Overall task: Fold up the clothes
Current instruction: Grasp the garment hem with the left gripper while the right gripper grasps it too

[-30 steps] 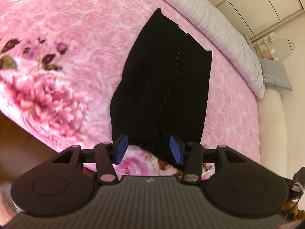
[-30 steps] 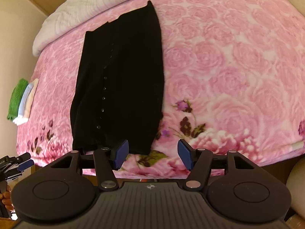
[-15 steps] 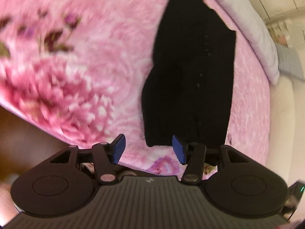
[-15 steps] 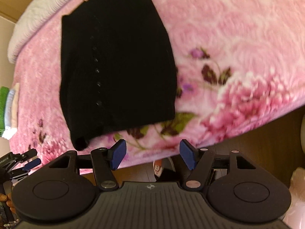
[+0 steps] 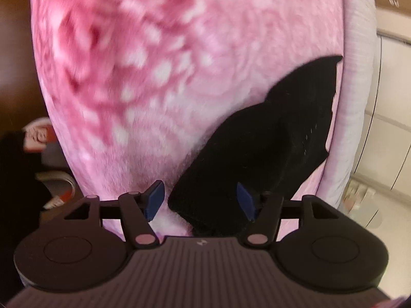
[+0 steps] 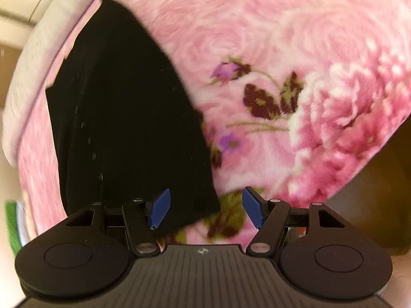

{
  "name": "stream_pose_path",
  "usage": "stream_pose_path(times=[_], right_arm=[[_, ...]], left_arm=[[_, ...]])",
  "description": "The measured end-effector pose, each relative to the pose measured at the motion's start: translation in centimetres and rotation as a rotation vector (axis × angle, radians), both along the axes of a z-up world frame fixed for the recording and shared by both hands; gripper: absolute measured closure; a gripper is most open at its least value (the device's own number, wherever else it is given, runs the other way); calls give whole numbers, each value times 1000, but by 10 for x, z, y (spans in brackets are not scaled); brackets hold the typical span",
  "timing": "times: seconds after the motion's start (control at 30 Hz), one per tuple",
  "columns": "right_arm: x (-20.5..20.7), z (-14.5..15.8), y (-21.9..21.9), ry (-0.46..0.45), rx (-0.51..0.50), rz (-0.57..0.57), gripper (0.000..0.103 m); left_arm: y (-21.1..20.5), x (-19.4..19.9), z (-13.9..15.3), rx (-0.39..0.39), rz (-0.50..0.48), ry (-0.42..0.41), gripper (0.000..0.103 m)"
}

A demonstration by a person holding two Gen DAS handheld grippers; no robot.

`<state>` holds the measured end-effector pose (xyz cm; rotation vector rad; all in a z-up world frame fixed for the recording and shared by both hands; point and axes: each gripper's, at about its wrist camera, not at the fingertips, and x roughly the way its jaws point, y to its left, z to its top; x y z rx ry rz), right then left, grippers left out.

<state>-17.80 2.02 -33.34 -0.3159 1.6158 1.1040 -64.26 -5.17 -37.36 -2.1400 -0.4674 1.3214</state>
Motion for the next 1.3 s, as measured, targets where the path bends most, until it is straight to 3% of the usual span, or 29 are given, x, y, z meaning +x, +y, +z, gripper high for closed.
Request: stream_pose_path(times=[0.1,0.2,0.23,0.27,0.3,0.33,0.37,0.43,0.5,0.57,0.6,0.63,0.73,0.77,0.8,0.83,0.87,0.9,0.97,1.1,1.17,1.23,1.27,1.3], right_arm=[[5,-26,0,77,-6,-48,37],[-1,-35,2,69,17,-16,33],[-5,-32,5,62,29,26,38],[-9,-29,8,55,43,75,46],[-15,-26,11,68,56,133,77],[-20,-24,14,75,61,176,86],[-23,-21,16,62,63,201,87],[-23,-8,19,49,93,233,89],[-11,15,13,123,205,211,89],[2,34,0,157,299,202,90],[9,35,-6,145,293,201,90],[14,24,-10,135,240,193,91],[22,-17,-15,75,35,153,88],[21,-19,-14,47,17,161,85],[19,-17,-13,22,23,178,72],[17,-15,-11,-3,28,195,63],[15,-12,-10,-29,33,213,58],[12,-10,-9,-54,39,230,51],[8,-5,-6,-105,49,265,50],[9,-16,2,-58,41,237,45],[8,-19,1,-51,34,236,41],[7,-20,-2,-51,28,239,40],[6,-20,-3,-51,25,241,46],[4,-19,-3,-51,22,252,77]], left_arm=[[-6,9,-12,-9,81,-26,46],[-9,15,-18,-20,143,-32,45],[-9,16,-18,-23,157,-30,45],[-9,16,-17,-19,159,-22,56],[-6,16,-11,3,143,10,83],[-4,15,-5,24,127,42,88],[-1,15,4,53,103,87,91],[10,15,53,223,-69,310,92],[14,23,107,417,-292,566,92],[8,32,129,498,-498,759,92],[6,35,133,514,-593,831,90],[5,33,116,436,-653,815,90],[0,20,53,72,-728,752,95],[-5,15,49,40,-700,744,95],[-11,9,46,26,-665,730,89],[-16,4,49,70,-607,694,81],[-20,0,51,108,-553,658,59],[-19,-1,52,122,-516,626,53],[-13,3,51,159,-464,579,53],[14,20,36,157,-439,497,46],[20,26,19,121,-399,412,48],[21,29,5,126,-299,313,49],[22,31,2,132,-273,280,64],[24,31,2,145,-273,263,93]])
